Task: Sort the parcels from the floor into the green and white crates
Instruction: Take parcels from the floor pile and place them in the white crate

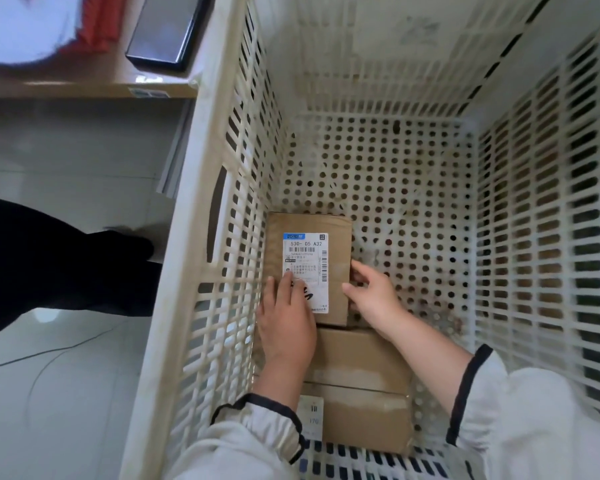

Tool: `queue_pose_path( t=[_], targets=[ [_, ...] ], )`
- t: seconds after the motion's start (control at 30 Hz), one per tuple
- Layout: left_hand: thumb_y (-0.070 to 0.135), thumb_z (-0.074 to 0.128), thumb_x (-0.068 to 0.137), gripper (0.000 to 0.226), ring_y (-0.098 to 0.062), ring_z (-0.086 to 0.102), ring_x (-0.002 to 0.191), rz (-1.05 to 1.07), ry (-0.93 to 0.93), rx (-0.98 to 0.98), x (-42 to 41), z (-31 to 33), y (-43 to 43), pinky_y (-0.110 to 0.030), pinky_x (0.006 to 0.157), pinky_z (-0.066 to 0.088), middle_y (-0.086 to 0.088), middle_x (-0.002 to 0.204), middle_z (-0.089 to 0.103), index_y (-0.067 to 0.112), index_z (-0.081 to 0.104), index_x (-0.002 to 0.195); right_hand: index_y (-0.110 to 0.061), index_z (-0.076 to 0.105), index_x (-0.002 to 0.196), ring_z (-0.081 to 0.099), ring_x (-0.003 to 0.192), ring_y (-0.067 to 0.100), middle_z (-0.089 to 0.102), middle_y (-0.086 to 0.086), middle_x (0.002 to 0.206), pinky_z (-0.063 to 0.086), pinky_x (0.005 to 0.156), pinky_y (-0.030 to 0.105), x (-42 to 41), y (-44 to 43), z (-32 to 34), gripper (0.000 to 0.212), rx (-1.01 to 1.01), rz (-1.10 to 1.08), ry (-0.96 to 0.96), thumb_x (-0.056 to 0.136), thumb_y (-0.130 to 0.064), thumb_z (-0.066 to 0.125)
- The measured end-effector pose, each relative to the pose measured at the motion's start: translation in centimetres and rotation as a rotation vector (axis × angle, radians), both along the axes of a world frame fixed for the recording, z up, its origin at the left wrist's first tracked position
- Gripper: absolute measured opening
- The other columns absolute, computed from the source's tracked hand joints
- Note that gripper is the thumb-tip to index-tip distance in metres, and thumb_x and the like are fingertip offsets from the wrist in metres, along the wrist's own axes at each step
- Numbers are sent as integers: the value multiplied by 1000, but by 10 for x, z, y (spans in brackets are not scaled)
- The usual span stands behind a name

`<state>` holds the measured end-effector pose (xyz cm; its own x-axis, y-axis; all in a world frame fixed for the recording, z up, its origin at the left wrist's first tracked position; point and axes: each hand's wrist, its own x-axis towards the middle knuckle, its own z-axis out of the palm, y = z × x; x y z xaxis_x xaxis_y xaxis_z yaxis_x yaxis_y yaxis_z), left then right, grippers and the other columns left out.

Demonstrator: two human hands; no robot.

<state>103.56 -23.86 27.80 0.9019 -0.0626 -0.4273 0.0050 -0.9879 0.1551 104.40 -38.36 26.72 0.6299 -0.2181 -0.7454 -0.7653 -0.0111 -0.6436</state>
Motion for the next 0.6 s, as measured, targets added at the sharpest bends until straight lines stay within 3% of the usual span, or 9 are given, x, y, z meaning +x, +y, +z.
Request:
queue_pose_path(
  t=[0.23,0.33,0.4,0.53,0.6],
  targets=[
    [14,46,93,48,-24,12,146,30,106,3,8,16,-6,-45,112,29,5,157,23,23,41,140,-12,44,140,56,115,24,56,12,127,47,99,41,-2,-9,24,54,-29,-10,17,89,-2,58],
    [10,46,91,54,-27,19,143,70,188,-26,18,42,-15,-48,108,34,-2,156,23,21,36,143,-15,47,137,57,107,15,57,4,121,47,83,19,-6,-21,57,52,-118,51,-24,89,-2,58],
    [10,45,91,55,-26,33,136,108,200,-95,22,65,-23,-45,104,40,-5,154,27,20,35,144,-19,48,137,57,98,8,57,1,124,43,77,12,-6,-25,82,51,-207,130,-68,88,-5,59],
    [15,50,92,53,-24,45,127,59,181,-180,35,124,-43,-41,98,46,-4,148,36,18,35,142,-21,43,141,55,116,17,51,1,137,47,98,31,1,-23,140,54,-302,173,-162,90,-12,59],
    [21,50,93,53,-23,47,126,11,153,-241,44,157,-44,-39,98,44,-3,146,39,20,33,144,-23,40,142,60,106,20,49,0,139,52,86,30,6,-22,174,55,-339,173,-200,91,-17,59]
  ],
)
